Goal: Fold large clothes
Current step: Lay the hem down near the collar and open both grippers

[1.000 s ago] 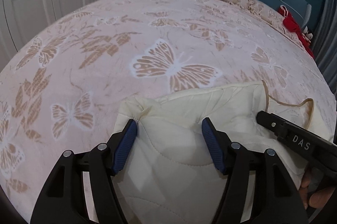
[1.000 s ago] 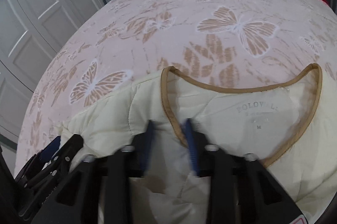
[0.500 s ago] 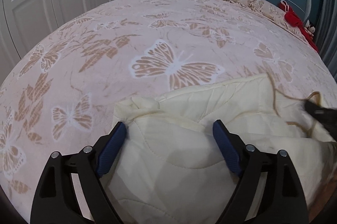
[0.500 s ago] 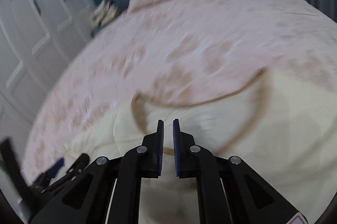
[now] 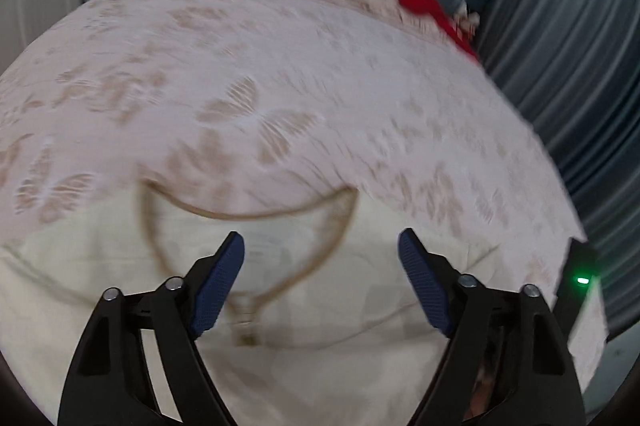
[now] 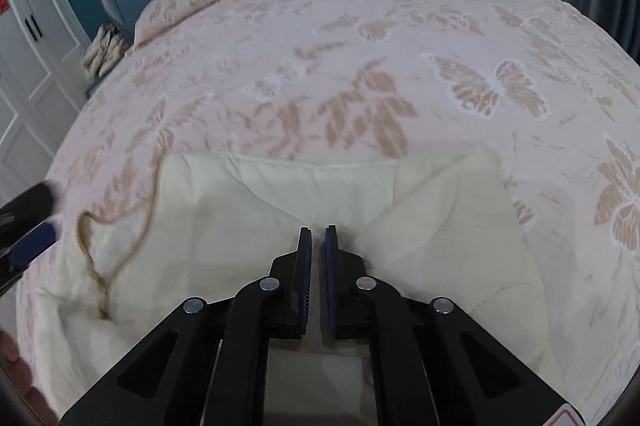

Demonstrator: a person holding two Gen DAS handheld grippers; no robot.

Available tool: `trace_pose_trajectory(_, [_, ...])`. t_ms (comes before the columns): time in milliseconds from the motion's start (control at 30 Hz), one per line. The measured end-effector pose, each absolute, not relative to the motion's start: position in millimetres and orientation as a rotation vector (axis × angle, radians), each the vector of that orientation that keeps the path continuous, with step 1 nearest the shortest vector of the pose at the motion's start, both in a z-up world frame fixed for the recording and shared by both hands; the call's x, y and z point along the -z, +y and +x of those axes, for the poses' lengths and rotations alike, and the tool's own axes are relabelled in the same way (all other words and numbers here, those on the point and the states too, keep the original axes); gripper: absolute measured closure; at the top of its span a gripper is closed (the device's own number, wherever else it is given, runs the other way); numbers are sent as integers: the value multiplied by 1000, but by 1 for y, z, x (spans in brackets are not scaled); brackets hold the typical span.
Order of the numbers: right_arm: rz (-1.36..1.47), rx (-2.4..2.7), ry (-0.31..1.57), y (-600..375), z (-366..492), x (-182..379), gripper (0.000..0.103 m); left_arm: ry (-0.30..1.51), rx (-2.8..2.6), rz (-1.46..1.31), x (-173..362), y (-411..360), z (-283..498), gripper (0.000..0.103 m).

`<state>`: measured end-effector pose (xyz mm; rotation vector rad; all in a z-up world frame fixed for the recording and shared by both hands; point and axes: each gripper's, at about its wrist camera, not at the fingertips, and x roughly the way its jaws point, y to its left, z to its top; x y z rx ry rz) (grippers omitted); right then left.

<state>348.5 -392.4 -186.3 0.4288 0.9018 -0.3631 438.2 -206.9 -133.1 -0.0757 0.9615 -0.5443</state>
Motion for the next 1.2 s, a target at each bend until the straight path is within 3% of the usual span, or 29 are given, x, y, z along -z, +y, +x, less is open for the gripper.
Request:
trace_pose_trajectory(200, [411, 348, 886, -394, 337, 200, 103, 1042, 456, 26, 190, -237, 436, 36])
trace_pose_trajectory(533, [412, 358, 883, -399, 340, 203, 103, 971, 433, 105, 199, -241, 430, 35])
trace_pose_trajectory(767, [329, 593, 876, -430, 328, 170, 103, 974, 273, 69, 176, -208, 455, 56])
trace_pose_trajectory(800, [325, 624, 852, -432, 322, 160, 103, 960, 269, -8, 166, -189, 460, 56])
trace_pose_trajectory(833, [315, 652, 825, -432, 315, 146, 91, 933, 283, -101, 151, -163, 465, 55])
trace_pose_trajectory(867, [311, 630, 804, -429, 311, 132, 89, 916, 284, -123, 143, -149, 468, 51])
trace_pose_trajectory(967, [328, 458, 783, -401, 316, 107, 89, 911, 294, -115, 125, -112, 475, 39])
trace_pose_trajectory(1200, [266, 118, 922, -294, 394, 142, 89, 993, 280, 82, 157, -115, 475, 38])
